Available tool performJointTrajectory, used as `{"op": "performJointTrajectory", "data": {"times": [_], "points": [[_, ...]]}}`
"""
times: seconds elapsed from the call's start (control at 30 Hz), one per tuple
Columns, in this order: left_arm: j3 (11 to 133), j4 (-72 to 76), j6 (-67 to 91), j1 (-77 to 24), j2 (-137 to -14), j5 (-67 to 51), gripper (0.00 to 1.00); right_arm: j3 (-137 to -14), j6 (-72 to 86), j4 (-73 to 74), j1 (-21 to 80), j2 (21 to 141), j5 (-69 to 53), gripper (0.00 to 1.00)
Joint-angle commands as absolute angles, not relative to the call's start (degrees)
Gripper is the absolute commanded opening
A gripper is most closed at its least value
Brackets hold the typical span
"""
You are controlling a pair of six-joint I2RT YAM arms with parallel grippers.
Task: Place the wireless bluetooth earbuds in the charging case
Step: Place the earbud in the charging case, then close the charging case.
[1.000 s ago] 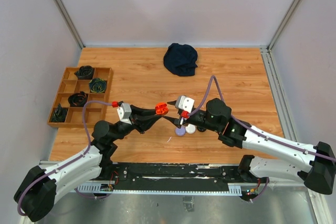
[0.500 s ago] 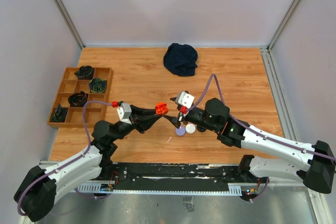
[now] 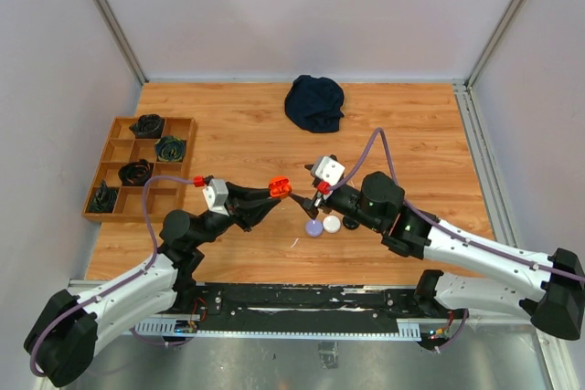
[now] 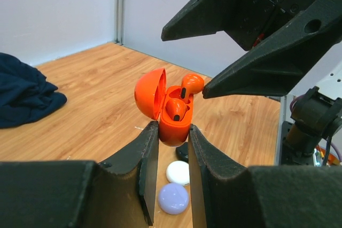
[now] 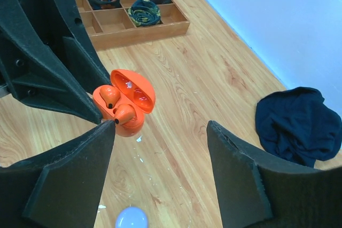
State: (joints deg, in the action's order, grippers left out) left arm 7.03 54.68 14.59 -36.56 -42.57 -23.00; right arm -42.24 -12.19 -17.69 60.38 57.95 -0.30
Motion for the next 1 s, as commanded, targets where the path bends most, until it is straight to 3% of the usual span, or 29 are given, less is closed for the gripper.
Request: {"op": "performJointTrajectory", "data": {"times": [0.0, 0.37, 0.67, 0.97], "points": [[6.8, 55.7, 13.7, -36.9, -41.7, -23.6, 0.00, -41.1, -13.3, -16.7, 60.2, 56.2, 3.3, 0.71], [7.1, 54.8, 12.9, -36.9, -42.1, -24.5, 0.00, -42.5, -12.1, -11.5, 55.9, 56.3, -1.2, 0.71], [8.5, 51.3, 10.1, -36.9, -43.9, -26.9, 0.00, -47.6, -13.0, -1.6, 47.6, 55.6, -25.3, 0.76], [8.7, 51.8, 9.8, -36.9, -44.8, -29.7, 0.00, -53.3, -16.3, 3.3, 47.4, 62.2, -37.1, 0.81]]}}
